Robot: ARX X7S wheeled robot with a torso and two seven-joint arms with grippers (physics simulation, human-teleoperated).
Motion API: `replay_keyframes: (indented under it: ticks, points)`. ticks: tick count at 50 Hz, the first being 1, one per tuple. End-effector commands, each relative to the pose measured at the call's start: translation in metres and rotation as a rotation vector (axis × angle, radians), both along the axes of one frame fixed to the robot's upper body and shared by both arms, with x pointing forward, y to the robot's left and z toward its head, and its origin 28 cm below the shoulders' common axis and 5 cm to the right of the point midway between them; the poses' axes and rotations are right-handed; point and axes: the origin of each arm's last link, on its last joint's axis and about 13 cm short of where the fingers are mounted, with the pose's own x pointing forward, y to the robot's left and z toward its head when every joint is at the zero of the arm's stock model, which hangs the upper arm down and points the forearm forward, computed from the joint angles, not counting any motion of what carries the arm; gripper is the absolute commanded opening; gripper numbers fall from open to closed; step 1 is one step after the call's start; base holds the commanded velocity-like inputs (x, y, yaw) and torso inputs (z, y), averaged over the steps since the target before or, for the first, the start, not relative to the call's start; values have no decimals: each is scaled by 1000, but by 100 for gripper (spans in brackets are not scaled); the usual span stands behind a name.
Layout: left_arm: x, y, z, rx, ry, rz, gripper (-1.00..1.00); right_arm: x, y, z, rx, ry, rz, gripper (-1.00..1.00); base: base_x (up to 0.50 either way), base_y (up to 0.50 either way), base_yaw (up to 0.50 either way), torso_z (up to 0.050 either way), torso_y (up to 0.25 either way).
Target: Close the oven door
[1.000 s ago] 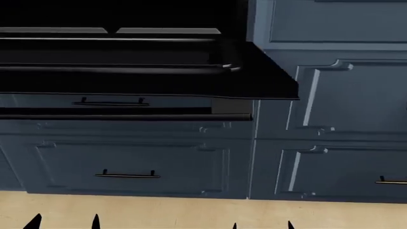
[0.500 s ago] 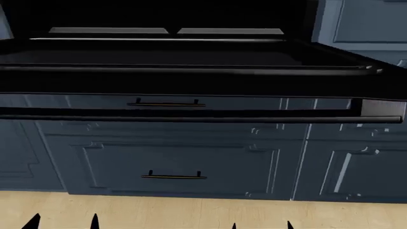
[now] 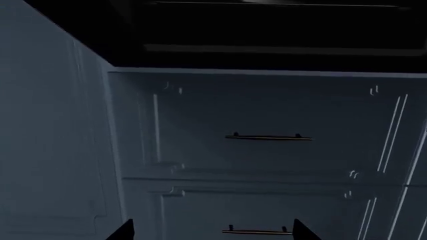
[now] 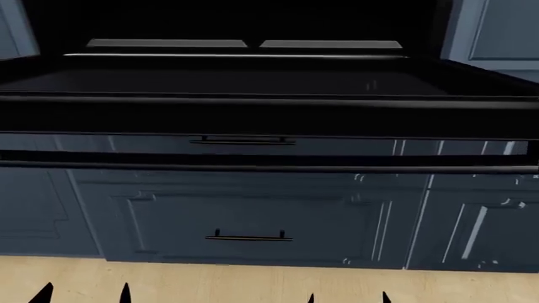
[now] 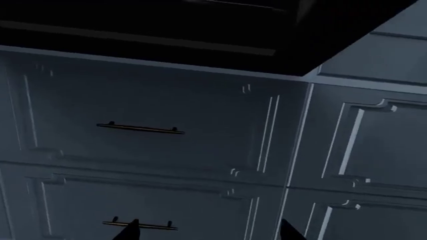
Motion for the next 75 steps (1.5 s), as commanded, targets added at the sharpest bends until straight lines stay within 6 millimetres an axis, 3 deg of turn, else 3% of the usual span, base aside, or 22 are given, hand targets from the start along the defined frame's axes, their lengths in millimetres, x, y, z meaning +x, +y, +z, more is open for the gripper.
replay_keyframes:
  ticks: [1, 75]
  points:
    - [0, 0, 0, 0, 1, -1, 100, 1, 0, 0, 4, -5, 2, 100, 207, 0, 0, 0, 0]
    - [0, 0, 1, 1, -13, 7, 100, -1, 2, 0, -25, -8, 13, 100, 210, 0, 0, 0, 0]
